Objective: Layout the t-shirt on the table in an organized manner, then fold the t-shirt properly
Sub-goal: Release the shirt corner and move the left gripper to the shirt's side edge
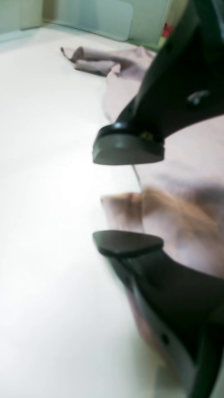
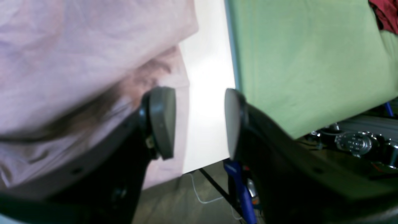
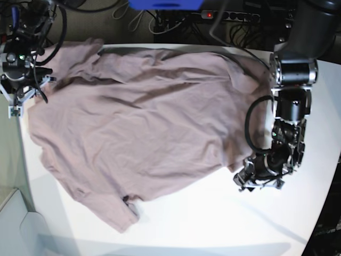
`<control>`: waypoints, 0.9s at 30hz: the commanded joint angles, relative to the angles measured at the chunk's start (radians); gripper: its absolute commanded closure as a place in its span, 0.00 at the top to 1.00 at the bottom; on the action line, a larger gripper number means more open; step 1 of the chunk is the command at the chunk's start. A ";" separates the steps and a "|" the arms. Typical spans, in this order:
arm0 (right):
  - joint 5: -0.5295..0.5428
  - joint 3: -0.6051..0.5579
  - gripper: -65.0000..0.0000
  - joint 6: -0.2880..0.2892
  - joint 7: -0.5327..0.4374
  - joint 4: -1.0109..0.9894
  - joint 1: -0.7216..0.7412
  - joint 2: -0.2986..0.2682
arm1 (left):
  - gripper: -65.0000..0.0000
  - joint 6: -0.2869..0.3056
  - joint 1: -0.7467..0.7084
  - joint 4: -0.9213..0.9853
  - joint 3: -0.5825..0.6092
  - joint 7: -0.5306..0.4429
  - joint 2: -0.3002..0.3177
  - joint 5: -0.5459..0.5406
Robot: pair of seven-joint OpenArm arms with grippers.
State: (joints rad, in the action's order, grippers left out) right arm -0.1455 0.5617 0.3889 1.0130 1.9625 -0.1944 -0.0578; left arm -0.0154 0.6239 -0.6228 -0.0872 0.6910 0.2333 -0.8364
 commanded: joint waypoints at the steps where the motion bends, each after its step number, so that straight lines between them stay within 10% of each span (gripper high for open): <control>1: -0.001 0.002 0.40 -0.006 -0.015 0.013 0.009 -0.012 | 0.50 0.005 0.037 -0.018 0.020 -0.001 0.005 0.013; 18: -0.001 0.004 0.40 -0.006 -0.015 0.011 0.009 -0.010 | 0.49 0.010 0.003 -0.009 0.088 0.002 -0.039 0.251; 25: -0.001 0.004 0.40 -0.006 -0.015 0.011 0.006 -0.010 | 0.00 0.012 -0.039 -0.009 0.088 0.005 -0.047 0.360; 27: -0.001 0.004 0.40 -0.006 -0.015 0.011 0.005 -0.010 | 0.00 0.007 -0.049 -0.009 0.088 0.005 -0.041 0.360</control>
State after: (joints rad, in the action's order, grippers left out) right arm -0.1455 0.5610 0.3889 1.0126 1.9591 -0.1947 -0.0574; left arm 0.0006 0.5785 -0.6365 -0.0010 0.6357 0.1909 -0.4843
